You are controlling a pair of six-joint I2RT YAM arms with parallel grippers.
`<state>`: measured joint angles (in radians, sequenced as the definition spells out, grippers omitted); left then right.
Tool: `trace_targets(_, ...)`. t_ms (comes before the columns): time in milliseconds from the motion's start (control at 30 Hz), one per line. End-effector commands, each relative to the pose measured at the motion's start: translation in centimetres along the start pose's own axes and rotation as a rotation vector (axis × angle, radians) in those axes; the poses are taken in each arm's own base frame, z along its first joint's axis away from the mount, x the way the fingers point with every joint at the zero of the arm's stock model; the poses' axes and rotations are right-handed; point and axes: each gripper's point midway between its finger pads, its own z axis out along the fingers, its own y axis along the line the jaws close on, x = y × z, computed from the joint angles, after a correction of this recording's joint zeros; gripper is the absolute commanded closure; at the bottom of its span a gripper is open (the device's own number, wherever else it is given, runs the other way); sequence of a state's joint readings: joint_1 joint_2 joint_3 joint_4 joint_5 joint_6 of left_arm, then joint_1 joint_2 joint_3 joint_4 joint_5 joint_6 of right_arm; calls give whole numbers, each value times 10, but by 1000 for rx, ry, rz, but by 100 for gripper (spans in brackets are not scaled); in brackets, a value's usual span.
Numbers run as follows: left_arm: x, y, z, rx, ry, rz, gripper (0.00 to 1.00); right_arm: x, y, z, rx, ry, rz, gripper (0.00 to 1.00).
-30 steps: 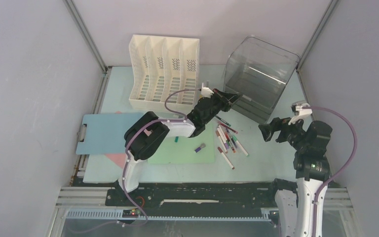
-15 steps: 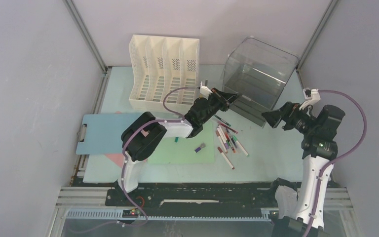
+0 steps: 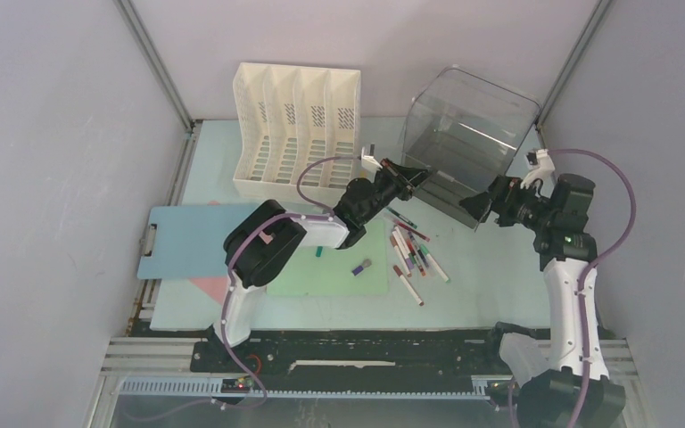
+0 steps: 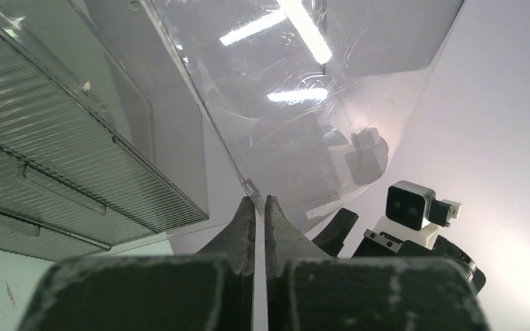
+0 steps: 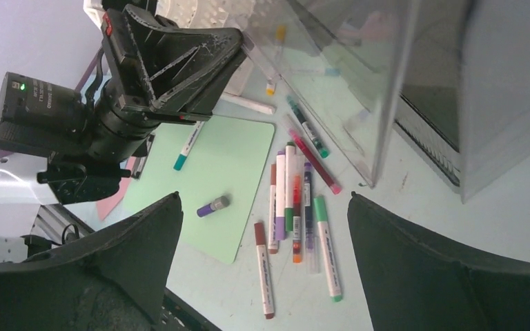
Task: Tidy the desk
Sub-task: Open the storage box at the center of the board.
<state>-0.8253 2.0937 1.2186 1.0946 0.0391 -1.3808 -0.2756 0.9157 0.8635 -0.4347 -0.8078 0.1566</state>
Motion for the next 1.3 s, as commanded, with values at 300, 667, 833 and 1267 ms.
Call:
trace_targets(300,-2,-61,-10,228,27,13,100,-41,33,7,-141,-93,-113,4)
trace_targets(667,-2,-59,-9,232,25,1,100,-36,79,-13,-419,-66,-181,9)
trace_targets(833,-5,-61,-9,240,21,-4,100,-37,55,-22,-264,-60,-221,9)
trace_targets(1267,-9,-80,-12,269,8,18,100,-11,12,-23,-69,18,-146,8)
